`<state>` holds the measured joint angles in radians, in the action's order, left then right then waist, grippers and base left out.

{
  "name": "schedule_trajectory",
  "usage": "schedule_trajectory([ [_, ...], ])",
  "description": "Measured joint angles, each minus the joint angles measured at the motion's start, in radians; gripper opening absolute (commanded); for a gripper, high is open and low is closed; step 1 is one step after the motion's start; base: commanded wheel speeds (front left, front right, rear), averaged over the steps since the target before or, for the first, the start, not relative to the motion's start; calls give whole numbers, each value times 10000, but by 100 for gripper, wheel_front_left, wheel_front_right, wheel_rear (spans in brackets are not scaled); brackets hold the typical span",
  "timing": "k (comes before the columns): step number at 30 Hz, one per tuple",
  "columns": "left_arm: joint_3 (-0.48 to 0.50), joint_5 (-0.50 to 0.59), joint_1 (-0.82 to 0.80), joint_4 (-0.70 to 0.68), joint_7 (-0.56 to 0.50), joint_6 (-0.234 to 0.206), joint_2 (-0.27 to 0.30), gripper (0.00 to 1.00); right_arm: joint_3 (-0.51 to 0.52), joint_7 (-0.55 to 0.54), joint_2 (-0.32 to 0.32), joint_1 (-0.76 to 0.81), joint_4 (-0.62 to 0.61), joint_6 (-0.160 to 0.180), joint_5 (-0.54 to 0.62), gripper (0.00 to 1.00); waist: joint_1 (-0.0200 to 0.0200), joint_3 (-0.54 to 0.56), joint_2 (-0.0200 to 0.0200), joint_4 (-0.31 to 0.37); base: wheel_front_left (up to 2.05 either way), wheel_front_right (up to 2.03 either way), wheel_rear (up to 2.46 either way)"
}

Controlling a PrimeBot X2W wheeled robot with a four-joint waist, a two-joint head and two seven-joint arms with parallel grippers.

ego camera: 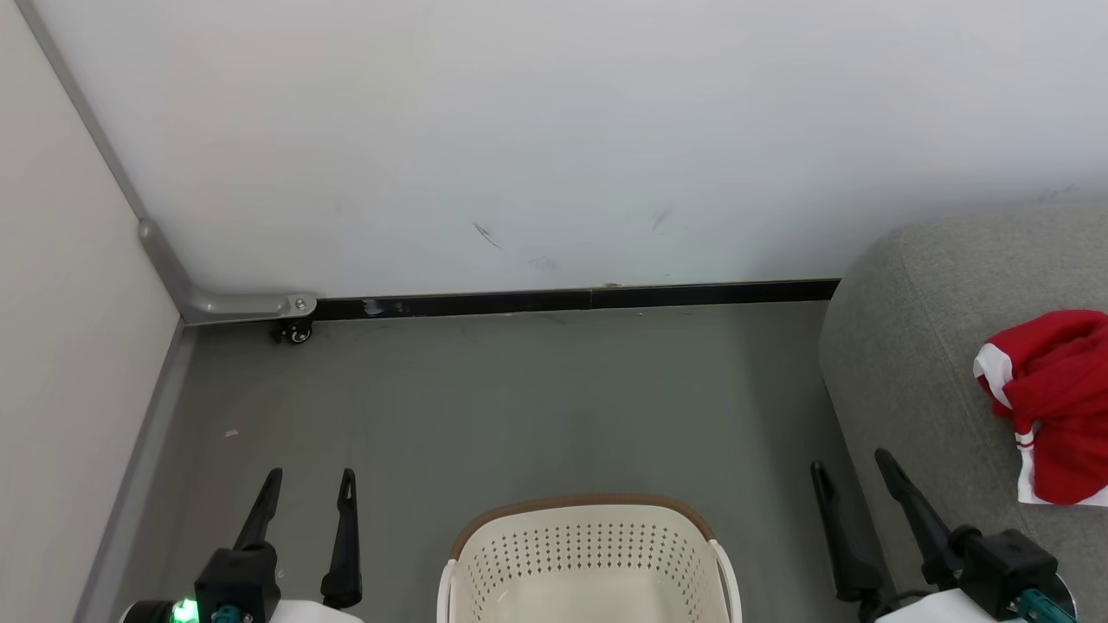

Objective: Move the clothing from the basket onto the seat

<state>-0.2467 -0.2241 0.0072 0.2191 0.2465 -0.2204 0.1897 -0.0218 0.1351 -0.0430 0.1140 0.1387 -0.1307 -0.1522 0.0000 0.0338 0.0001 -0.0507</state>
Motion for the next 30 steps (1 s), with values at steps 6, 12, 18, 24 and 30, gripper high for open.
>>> schedule_trajectory([
  [6, -52, 13, -139, 15, 0, 6, -17, 100, 58, -4, 0, 58, -92, 0, 0, 100, 0, -48, 0, 18, 0, 0, 0],
  [12, -115, 13, -142, 125, 0, 42, -17, 100, 134, -33, 2, 58, -123, 0, -4, 100, 0, -89, 0, 32, 0, 0, 0],
  [18, -127, 13, -162, 178, 0, 92, -23, 100, 182, -35, 2, 58, -159, 0, -4, 100, 0, -105, 0, 37, 0, 0, 0],
  [24, -159, 15, -314, 221, 0, 96, -35, 100, 188, -46, 2, 59, -196, 0, -73, 100, 0, -110, 0, 37, 0, 0, 0],
  [30, -221, 82, -322, 334, 0, 109, -44, 100, 196, -109, 2, 65, -219, 0, -75, 100, 0, -110, 0, 29, 0, 0, 0],
])
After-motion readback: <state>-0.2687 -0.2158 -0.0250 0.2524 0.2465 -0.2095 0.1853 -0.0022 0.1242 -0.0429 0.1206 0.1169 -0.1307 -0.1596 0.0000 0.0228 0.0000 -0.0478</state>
